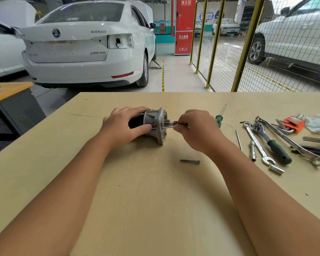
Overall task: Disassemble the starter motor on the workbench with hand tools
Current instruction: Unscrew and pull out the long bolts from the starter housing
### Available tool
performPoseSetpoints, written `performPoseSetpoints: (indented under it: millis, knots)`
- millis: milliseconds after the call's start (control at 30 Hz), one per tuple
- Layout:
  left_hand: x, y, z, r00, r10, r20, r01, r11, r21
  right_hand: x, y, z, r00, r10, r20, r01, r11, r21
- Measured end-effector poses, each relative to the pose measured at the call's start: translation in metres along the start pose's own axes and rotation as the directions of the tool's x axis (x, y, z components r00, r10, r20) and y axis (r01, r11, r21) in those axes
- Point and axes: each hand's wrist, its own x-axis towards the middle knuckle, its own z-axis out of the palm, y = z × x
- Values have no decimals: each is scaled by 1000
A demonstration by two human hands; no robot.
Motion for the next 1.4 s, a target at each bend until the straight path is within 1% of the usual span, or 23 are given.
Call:
performPoseSetpoints:
  millis: [67, 267, 400, 500, 567, 633, 700, 767, 833, 933, 1000, 1100, 1167, 1300, 1333, 1400]
  knots:
    - [0, 0, 0, 1000, 3, 0, -3, 1000, 3, 0, -1, -1, 1000, 3, -29, -4, 1000, -29]
    - [1, 1, -1, 1000, -2, -2, 2, 1000, 0, -3, -6, -2, 997, 22, -69, -22, 1000, -11]
    - [0, 1, 0, 1000, -2, -4, 2, 1000, -5, -2, -2, -4, 1000, 19, 7, -19, 992, 124]
    - [0, 1, 0, 1000, -1, -8, 0, 1000, -6, -1, 2, -7, 998, -11, 61, 5, 995, 99]
    - [-1, 1, 0, 1000, 0, -8, 0, 1000, -9, 1, 5, -11, 993, 3, 116, -12, 997, 76]
    - [-1, 1, 0, 1000, 0, -9, 0, 1000, -14, 2, 5, -11, 990, 5, 142, -12, 999, 51]
    - [-1, 1, 0, 1000, 0, -10, -1, 1000, -11, 1, 3, -9, 993, 20, 119, -20, 1000, 4]
    - [0, 1, 0, 1000, 1, -10, -1, 1000, -6, 0, 0, -9, 997, 44, 61, -39, 997, -72]
    - [0, 1, 0, 1000, -1, -7, 1, 1000, -4, -1, -1, -10, 999, 49, 16, -48, 993, -106]
    - [0, 1, 0, 1000, -2, -3, 2, 1000, -1, -2, -4, -11, 999, 38, -18, -40, 995, -94]
    - [0, 2, 0, 1000, -6, -2, 6, 1000, -1, -2, -4, -10, 999, 27, -21, -28, 999, -46]
    - [0, 2, 0, 1000, -6, -2, 6, 1000, 3, -1, 0, -10, 1000, 17, 9, -18, 996, 87]
    - [0, 2, 0, 1000, -6, -3, 6, 1000, 0, 0, 2, -10, 998, 14, 56, -21, 993, 119]
    - [0, 2, 0, 1000, -7, -4, 7, 1000, 0, 0, 2, -7, 985, 26, 168, -39, 996, 79]
    - [0, 2, 0, 1000, -7, -4, 7, 1000, 0, 0, 1, -7, 985, 21, 170, -35, 997, 74]
    - [0, 2, 0, 1000, -5, -2, 5, 1000, -1, 0, -1, -7, 991, 22, 129, -26, 999, 27]
